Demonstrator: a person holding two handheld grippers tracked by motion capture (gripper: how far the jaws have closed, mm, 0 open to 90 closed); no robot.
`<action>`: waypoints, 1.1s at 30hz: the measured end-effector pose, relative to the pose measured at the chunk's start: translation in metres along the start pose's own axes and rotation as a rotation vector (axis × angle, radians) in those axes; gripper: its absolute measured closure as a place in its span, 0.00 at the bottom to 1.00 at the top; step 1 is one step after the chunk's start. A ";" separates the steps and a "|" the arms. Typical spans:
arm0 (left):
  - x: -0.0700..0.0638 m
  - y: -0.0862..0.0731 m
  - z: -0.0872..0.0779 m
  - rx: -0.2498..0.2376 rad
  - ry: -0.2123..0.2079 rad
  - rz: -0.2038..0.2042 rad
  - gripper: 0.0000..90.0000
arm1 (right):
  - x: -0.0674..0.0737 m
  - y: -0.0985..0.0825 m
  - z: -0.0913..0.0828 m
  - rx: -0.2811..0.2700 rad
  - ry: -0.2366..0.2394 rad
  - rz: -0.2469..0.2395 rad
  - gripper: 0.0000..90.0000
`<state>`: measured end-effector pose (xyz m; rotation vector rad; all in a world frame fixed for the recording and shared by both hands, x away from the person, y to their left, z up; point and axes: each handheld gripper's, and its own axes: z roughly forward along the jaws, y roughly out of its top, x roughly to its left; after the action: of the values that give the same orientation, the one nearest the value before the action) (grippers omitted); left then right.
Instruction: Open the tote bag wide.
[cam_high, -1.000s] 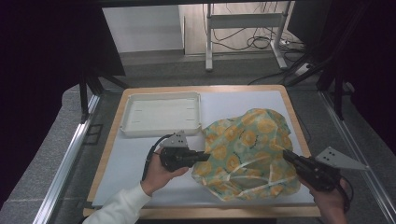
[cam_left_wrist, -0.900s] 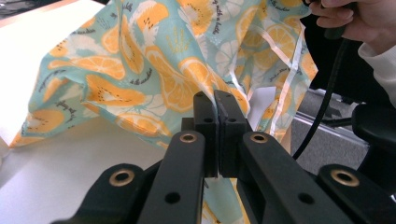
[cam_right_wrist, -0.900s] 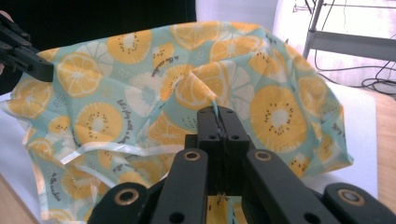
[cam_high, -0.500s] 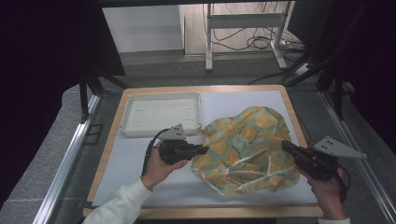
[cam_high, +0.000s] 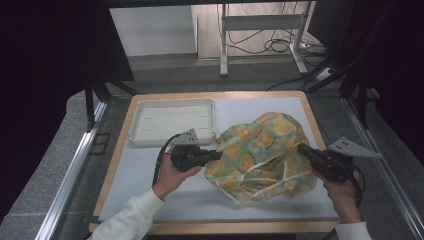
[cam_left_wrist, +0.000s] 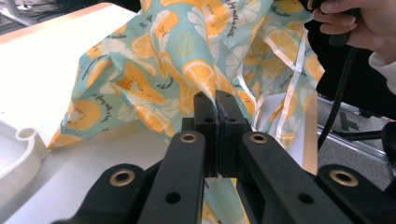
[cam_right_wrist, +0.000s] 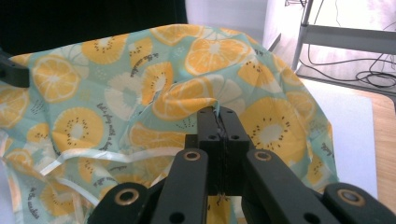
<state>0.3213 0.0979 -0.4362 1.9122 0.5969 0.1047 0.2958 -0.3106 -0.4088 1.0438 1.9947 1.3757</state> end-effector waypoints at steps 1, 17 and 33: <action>0.001 0.001 0.001 0.000 0.002 -0.001 0.99 | -0.001 0.001 0.002 -0.004 -0.002 0.005 0.98; 0.001 0.014 -0.008 -0.053 -0.006 -0.003 0.99 | -0.003 0.030 0.000 -0.086 -0.011 -0.011 0.98; 0.017 0.029 -0.004 -0.080 0.021 -0.030 0.99 | -0.016 0.063 0.024 -0.074 -0.034 -0.025 0.98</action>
<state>0.3448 0.1001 -0.4120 1.8258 0.6270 0.1278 0.3424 -0.2980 -0.3587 0.9992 1.9109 1.3985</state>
